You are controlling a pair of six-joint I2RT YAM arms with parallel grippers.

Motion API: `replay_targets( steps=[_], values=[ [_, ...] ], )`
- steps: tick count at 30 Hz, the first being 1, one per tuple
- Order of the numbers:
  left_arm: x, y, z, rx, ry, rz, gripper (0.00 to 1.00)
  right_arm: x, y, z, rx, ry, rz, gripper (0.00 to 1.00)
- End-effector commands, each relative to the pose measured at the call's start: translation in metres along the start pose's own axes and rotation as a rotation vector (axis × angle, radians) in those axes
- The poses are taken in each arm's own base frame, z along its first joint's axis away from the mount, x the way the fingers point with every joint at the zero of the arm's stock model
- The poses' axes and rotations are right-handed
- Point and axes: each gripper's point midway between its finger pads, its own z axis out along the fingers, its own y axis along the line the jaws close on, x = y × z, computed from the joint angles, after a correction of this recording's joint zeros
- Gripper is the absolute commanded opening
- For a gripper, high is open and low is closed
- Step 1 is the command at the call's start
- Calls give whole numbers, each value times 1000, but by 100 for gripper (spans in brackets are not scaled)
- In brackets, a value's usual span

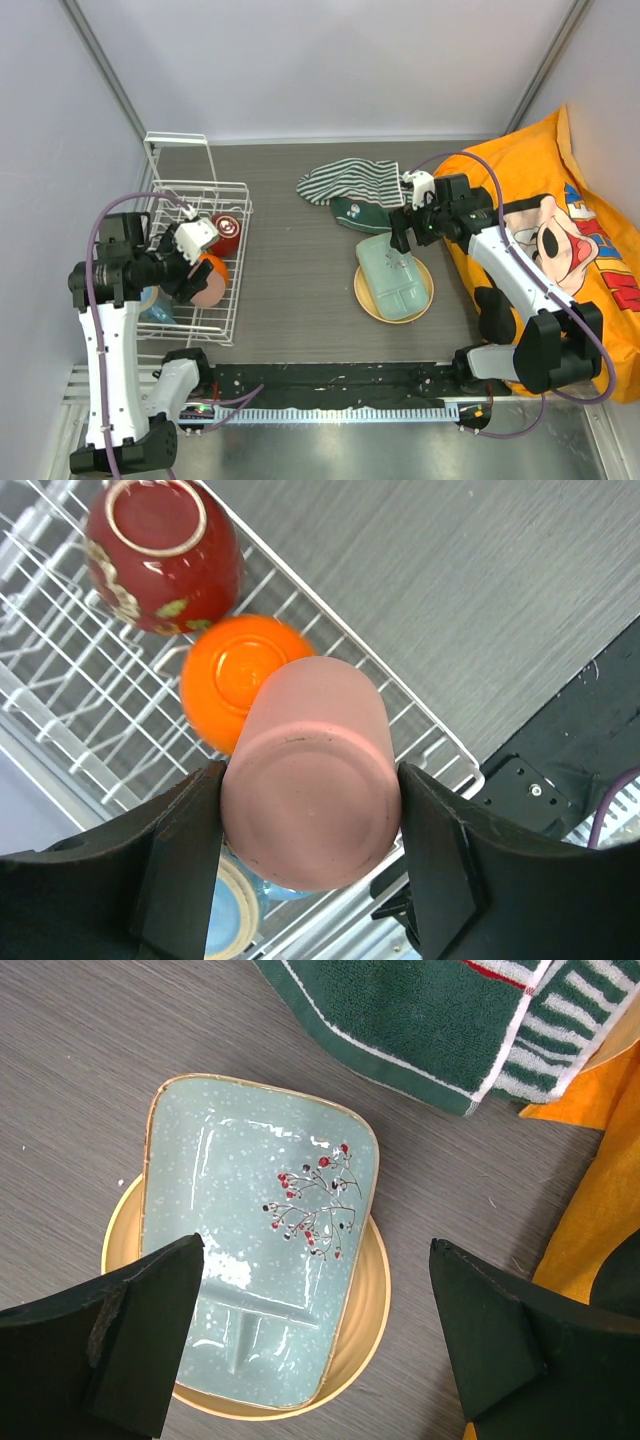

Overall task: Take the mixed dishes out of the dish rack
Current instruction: Pick up the cup from the dish rack, then place the cup at the center of the board.

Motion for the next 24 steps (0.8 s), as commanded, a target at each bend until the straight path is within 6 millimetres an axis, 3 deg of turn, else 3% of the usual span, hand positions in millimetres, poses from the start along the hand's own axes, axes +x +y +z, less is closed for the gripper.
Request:
replay_targets(
  steps=[1, 3, 8, 14, 17, 19, 20, 21, 24],
  values=[
    [4, -56, -25, 191, 33, -129, 0, -4, 0, 1, 5, -9, -15, 99],
    [-7, -56, -27, 200, -10, -126, 0, -6, 4, 0, -20, -17, -15, 98],
    [-56, -61, -44, 256, -193, -145, 0, -25, 32, -10, -163, -85, -19, 99],
    [-116, -66, -59, 384, -437, -213, 0, -71, 68, -37, -336, -239, -28, 98],
    [-144, -61, -64, 441, -578, -201, 0, -100, 89, -59, -446, -356, -37, 98],
    [-156, -64, -70, 500, -616, -294, 0, -123, 99, -75, -497, -461, -74, 98],
    [-172, -54, -74, 493, -693, -230, 0, -130, 105, -84, -523, -490, -41, 98],
    [-173, -55, -71, 557, -675, -363, 0, -144, 108, -93, -537, -553, -56, 98],
    [-190, -41, -72, 557, -763, -404, 0, -163, 122, -111, -617, -623, -31, 96]
  ],
)
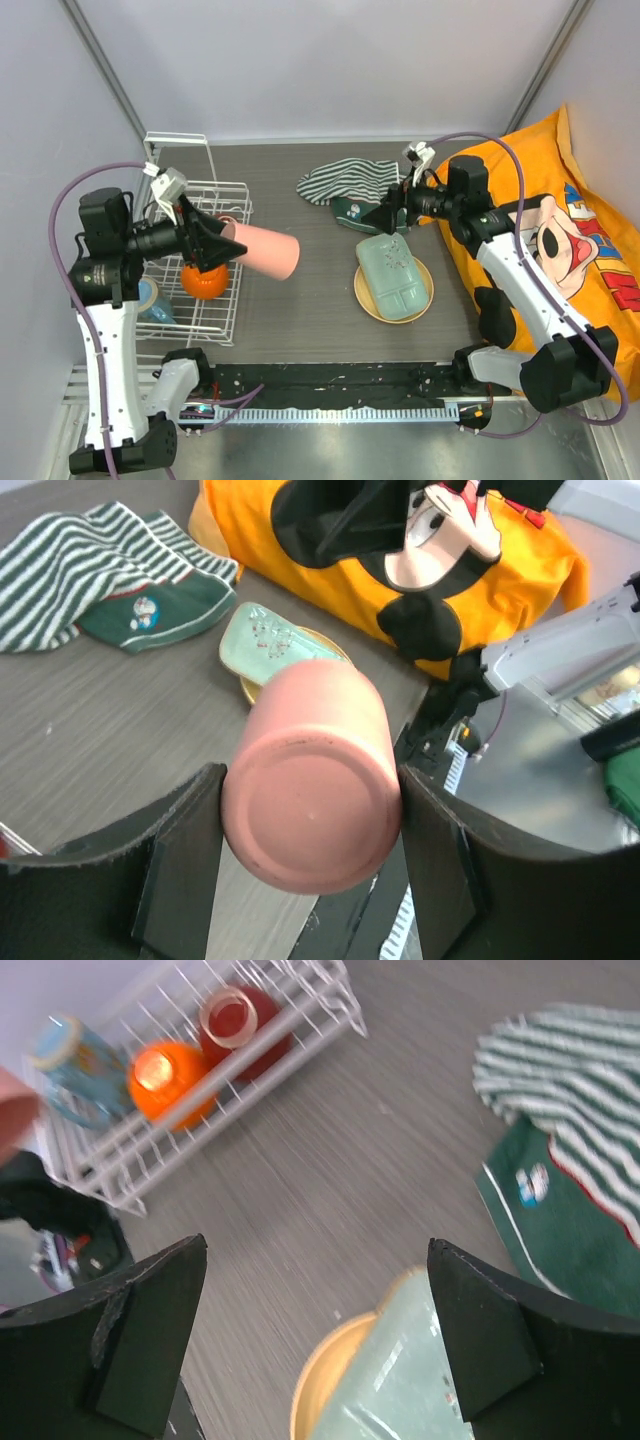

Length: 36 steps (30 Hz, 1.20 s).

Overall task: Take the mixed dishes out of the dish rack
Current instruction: Place the cup at the center of the board.

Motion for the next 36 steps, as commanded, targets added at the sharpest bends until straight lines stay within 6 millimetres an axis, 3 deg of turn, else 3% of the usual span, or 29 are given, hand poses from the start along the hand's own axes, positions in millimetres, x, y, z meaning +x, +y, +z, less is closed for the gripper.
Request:
replay_targets(
  steps=[1, 6, 10, 14, 20, 36],
  values=[
    [-51, -12, 5, 117, -177, -55, 0, -82, 55, -12, -201, -249, -72, 95],
    [-71, 1, 7, 61, -259, -38, 0, -96, 83, -6, -303, -281, -72, 91],
    [-82, 7, 7, 39, -331, -52, 0, -93, 113, 4, -380, -273, -97, 90],
    [-94, 10, 7, 40, -389, -92, 0, -91, 126, 16, -403, -264, -99, 89],
    [-105, 12, 6, 46, -457, -118, 0, -100, 130, 31, -404, -270, -111, 87],
    [-97, 5, 17, 112, -462, -177, 0, -140, 133, 59, -415, -337, -123, 81]
  ],
)
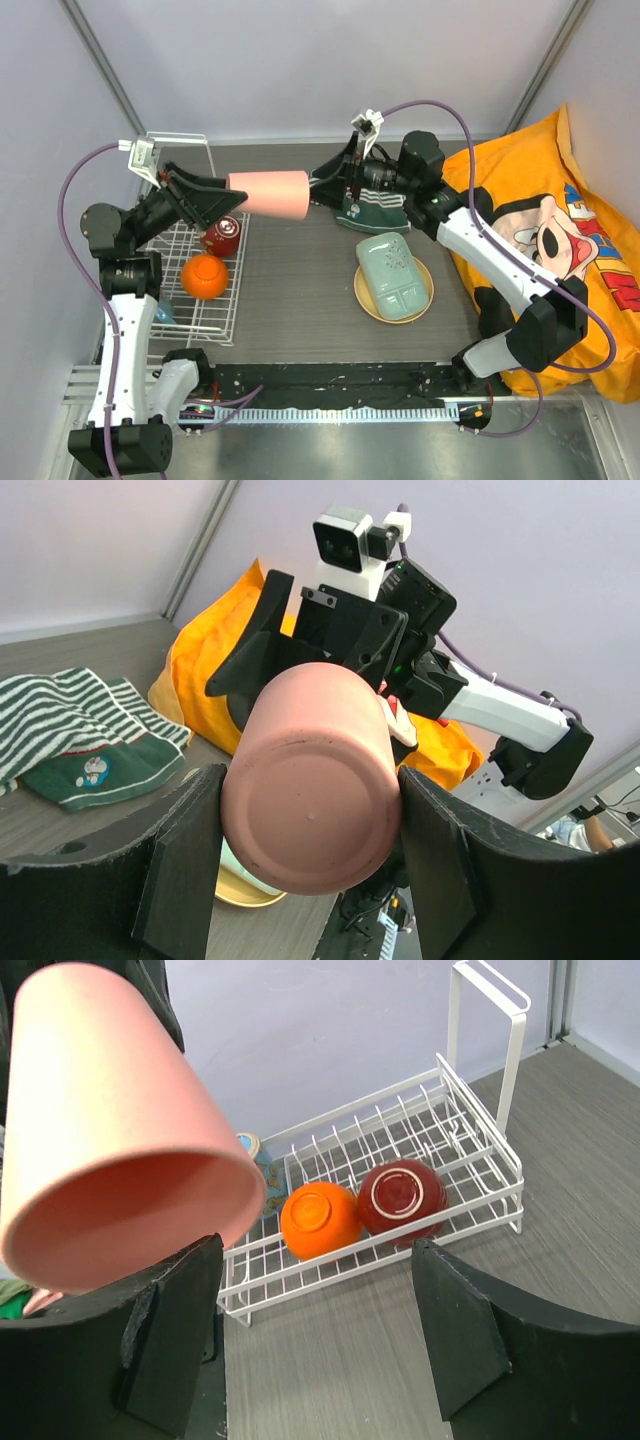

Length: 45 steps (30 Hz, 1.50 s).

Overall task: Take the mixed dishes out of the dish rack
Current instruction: Place the cup at the center of the board.

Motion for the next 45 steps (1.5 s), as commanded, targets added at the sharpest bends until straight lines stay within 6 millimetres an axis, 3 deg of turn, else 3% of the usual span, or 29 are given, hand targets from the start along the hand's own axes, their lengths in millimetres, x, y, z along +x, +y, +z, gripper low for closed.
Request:
replay_targets(
  steps=[1, 8, 22, 25, 30, 31, 32, 33, 36, 42, 45],
  values=[
    [-7, -10, 1, 27, -34, 42, 0, -40, 13, 9, -42, -100, -47, 81],
    [-4, -7, 3, 29, -26, 45, 0, -46, 29, 13, -87, -122, -47, 79],
    [-2, -5, 9, 59, -17, 31, 1, -41, 56, 22, -174, -127, -14, 73],
    [-2, -4, 10, 61, -15, 26, 0, -39, 60, 26, -196, -124, -4, 67],
    [0, 0, 11, 57, -11, 10, 4, -39, 65, 30, -239, -129, 21, 43],
    [1, 1, 11, 56, -8, 9, 19, -42, 68, 30, -248, -136, 28, 36],
    [1, 2, 11, 54, -9, 11, 23, -43, 68, 29, -252, -138, 30, 29],
    [2, 4, 12, 52, -8, 9, 24, -43, 69, 30, -253, -140, 36, 16],
    [2, 5, 12, 50, -9, 15, 35, -41, 68, 30, -248, -141, 43, 1],
    [4, 8, 11, 31, 8, 43, 57, -34, 61, 28, -206, -120, 31, 1],
    [4, 9, 10, 9, 17, 71, 77, -31, 55, 25, -166, -101, 11, 1]
  ],
)
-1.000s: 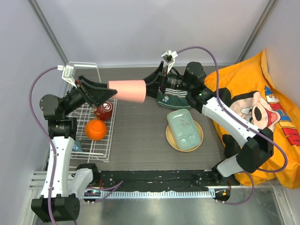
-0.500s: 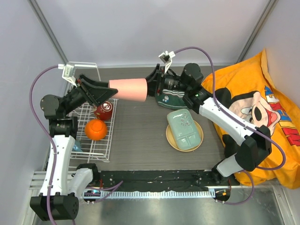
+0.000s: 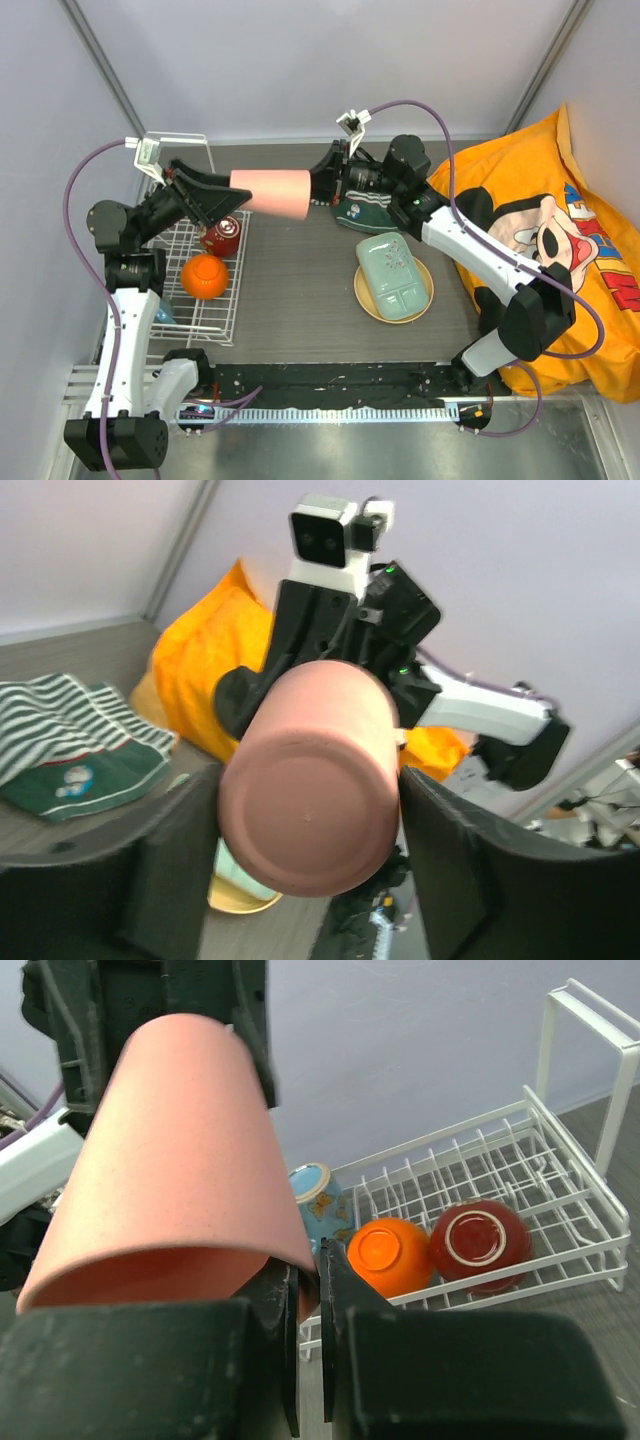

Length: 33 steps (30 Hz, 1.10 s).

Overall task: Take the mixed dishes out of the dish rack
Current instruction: Place the cup at the center of the board.

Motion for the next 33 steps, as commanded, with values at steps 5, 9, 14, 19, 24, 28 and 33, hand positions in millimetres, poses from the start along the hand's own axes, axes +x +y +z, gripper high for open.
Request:
replay_targets(
  steps=[5, 9, 14, 19, 24, 28, 33],
  values=[
    [-4, 8, 0, -59, 17, 123, 100, -18, 18, -12, 25, -12, -101, 1],
    [-1, 10, -3, -91, 32, 136, 100, -11, 4, -23, 92, 42, -124, 1],
    [-1, 16, -10, -167, 50, 257, 100, -11, -34, -51, 226, 84, -108, 1],
    [5, 32, -20, -270, 96, 314, 100, 15, -75, -87, 421, 229, -151, 1],
    [8, 54, -35, -392, 181, 424, 100, 56, -111, -118, 601, 432, -113, 1],
    [18, 73, -50, -488, 270, 469, 100, 83, -129, -130, 659, 565, -54, 1],
    [38, 97, -73, -581, 413, 489, 100, 105, -148, -143, 729, 702, 7, 1]
  ],
)
